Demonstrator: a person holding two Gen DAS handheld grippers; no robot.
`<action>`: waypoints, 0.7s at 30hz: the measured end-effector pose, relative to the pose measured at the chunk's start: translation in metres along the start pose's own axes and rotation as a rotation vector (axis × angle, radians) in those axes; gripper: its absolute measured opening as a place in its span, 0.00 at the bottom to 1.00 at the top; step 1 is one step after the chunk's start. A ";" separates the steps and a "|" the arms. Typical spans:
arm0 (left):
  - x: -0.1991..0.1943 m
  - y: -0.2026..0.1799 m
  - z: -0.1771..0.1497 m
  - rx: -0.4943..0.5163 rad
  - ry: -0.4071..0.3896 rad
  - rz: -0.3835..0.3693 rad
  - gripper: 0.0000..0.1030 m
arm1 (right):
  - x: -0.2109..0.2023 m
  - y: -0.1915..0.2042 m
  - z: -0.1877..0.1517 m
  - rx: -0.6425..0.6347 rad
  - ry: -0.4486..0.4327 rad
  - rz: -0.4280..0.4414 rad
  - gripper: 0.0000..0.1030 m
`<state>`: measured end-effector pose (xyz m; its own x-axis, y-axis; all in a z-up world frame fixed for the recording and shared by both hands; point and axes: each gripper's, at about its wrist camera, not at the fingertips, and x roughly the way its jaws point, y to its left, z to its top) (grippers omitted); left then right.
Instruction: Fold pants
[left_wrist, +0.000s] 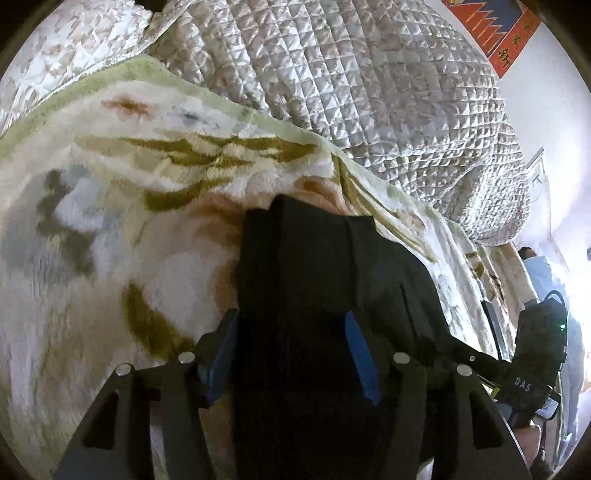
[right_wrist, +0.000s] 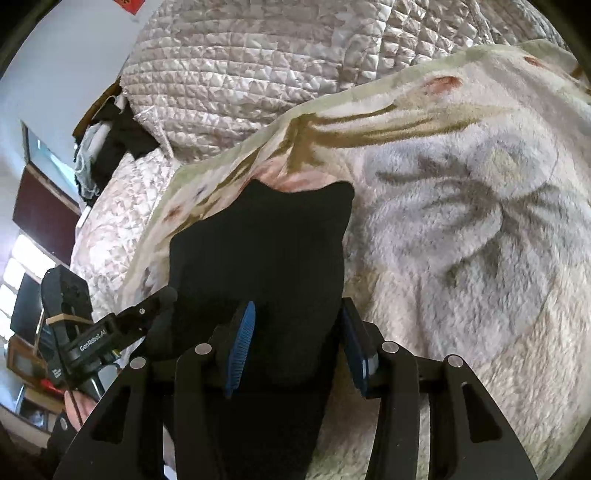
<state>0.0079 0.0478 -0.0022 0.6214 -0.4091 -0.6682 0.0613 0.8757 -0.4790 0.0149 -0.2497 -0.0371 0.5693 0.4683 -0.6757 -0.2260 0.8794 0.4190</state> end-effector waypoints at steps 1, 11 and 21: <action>-0.002 0.000 -0.003 -0.002 0.000 -0.005 0.59 | -0.002 -0.001 -0.002 0.010 0.000 0.017 0.46; 0.006 0.000 0.005 -0.028 -0.007 -0.019 0.60 | 0.015 -0.005 0.007 0.057 -0.019 0.047 0.29; -0.002 -0.011 0.009 -0.010 -0.037 0.012 0.33 | 0.010 0.003 0.007 0.033 -0.047 0.048 0.18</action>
<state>0.0127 0.0415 0.0095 0.6503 -0.3886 -0.6528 0.0460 0.8778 -0.4768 0.0259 -0.2431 -0.0387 0.5951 0.5046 -0.6255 -0.2285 0.8524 0.4703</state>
